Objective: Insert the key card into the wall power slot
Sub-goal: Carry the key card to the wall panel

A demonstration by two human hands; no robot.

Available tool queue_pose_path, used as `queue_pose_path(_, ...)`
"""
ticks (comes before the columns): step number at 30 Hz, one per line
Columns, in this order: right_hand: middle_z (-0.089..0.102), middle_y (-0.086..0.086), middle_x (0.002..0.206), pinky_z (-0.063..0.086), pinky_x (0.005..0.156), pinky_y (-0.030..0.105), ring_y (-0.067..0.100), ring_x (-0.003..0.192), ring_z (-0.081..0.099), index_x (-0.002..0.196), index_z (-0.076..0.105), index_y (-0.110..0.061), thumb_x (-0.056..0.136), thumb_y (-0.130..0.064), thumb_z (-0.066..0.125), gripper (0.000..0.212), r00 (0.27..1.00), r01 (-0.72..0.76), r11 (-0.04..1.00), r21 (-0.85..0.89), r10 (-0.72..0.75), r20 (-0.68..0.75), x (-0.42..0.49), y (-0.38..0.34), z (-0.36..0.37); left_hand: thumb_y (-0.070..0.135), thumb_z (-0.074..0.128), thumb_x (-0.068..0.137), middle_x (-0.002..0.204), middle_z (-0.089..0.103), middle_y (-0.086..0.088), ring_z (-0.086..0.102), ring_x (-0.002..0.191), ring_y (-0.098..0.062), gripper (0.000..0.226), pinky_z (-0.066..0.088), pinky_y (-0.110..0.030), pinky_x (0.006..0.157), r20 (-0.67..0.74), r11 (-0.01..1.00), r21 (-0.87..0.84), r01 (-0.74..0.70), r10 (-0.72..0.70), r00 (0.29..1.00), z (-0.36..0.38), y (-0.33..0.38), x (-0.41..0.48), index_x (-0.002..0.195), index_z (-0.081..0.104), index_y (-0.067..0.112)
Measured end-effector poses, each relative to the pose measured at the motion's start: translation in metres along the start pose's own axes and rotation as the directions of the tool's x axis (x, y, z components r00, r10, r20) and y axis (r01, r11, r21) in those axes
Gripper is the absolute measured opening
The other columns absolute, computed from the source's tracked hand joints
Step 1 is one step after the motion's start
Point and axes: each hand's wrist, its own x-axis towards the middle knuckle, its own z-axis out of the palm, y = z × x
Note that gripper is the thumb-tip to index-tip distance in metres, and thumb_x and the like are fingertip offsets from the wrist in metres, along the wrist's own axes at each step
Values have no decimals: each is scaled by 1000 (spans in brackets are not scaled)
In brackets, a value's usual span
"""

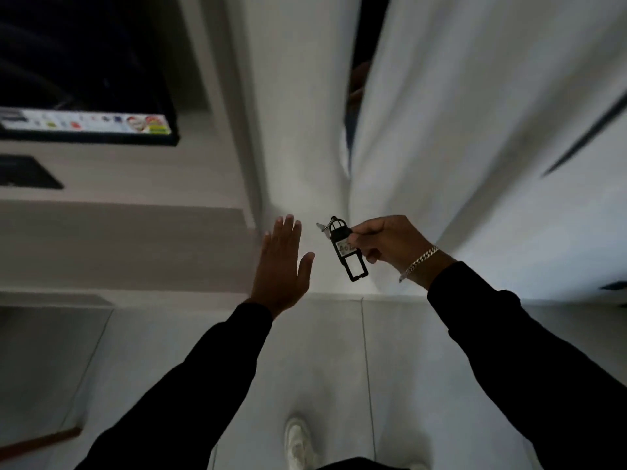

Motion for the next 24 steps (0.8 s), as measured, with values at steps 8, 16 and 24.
queue_pose_path(8, 59, 9, 65, 46, 46, 19, 10, 47, 51, 77, 71, -8, 79, 2, 69, 11, 989, 117, 990, 82, -109, -97, -91, -7, -158, 33, 35, 102, 167, 21, -20, 8, 157, -35, 64, 8, -51, 128, -131, 952, -63, -300, 290, 948, 17, 175, 67, 156, 26, -1)
queue_pose_path(16, 59, 10, 67, 46, 47, 20, 9, 45, 51, 75, 68, -8, 78, 2, 69, 10, 934, 226, 969, 97, -188, -305, -161, -3, -321, 40, 33, 101, 167, 20, -21, 7, 157, -38, 69, 12, -57, 127, -157, 874, 7, -485, 480, 863, 68, 325, 114, 155, 26, -3)
queue_pose_path(24, 61, 9, 66, 48, 46, 19, 8, 43, 53, 71, 69, -12, 78, 1, 70, 15, 848, 296, 955, 20, -253, -465, -186, 10, -474, 36, 37, 100, 165, 23, -25, 12, 155, -41, 68, 12, -59, 126, -191, 772, -6, -636, 623, 759, 138, 457, 172, 153, 28, -6)
